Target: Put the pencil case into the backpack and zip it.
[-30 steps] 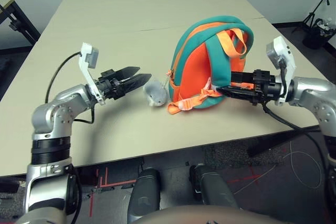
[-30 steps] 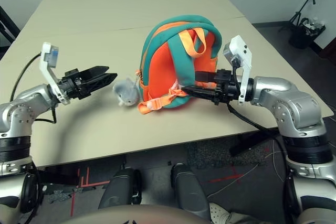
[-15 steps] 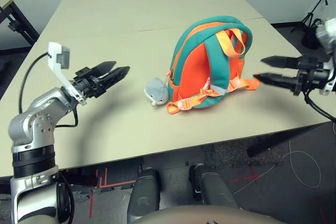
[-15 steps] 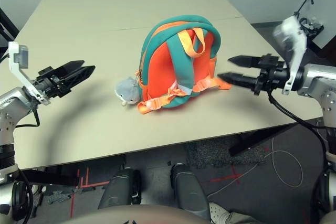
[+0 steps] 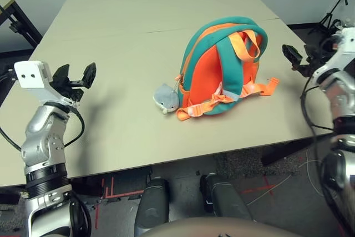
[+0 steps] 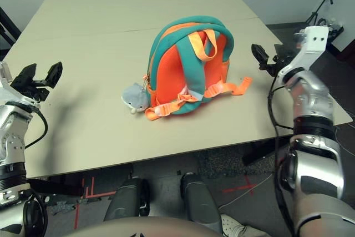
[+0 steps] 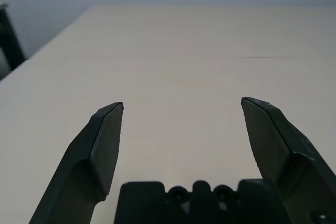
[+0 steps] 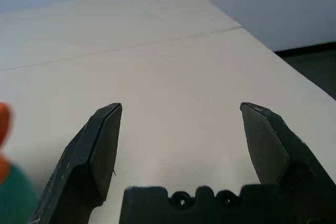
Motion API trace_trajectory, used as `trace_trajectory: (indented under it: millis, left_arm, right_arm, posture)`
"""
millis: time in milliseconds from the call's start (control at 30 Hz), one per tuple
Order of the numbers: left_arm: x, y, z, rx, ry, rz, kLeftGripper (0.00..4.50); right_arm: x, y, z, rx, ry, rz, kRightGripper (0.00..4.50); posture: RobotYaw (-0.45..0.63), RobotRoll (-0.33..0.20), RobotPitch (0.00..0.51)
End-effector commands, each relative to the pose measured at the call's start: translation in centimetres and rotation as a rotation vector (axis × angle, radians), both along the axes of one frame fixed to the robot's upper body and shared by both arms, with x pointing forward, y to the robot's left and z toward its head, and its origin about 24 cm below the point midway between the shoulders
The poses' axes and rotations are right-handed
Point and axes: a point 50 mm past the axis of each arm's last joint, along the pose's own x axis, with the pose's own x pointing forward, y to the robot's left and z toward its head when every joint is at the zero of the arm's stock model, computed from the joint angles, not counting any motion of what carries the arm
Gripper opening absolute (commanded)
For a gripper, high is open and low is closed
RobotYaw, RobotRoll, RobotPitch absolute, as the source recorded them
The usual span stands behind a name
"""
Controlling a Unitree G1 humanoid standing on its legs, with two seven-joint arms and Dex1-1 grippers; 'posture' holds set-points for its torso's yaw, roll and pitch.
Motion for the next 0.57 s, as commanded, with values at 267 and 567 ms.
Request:
trace_trajectory:
  millis: [267, 567]
  left_arm:
    - [-1.3, 0.8, -2.8, -0.025, 0.049, 0.171, 4.5]
    - [-1.2, 1.1, -3.6, -0.059, 0.053, 0.228, 4.5]
  right_arm:
    - [0.1, 0.5, -2.8, -0.02, 0.032, -0.131, 4.46]
    - [0.4, 1.2, -3.2, 0.006, 0.037, -0.123, 4.46]
  posture:
    - [-0.03, 0.0, 0.086]
    - [-0.02, 0.0, 0.078]
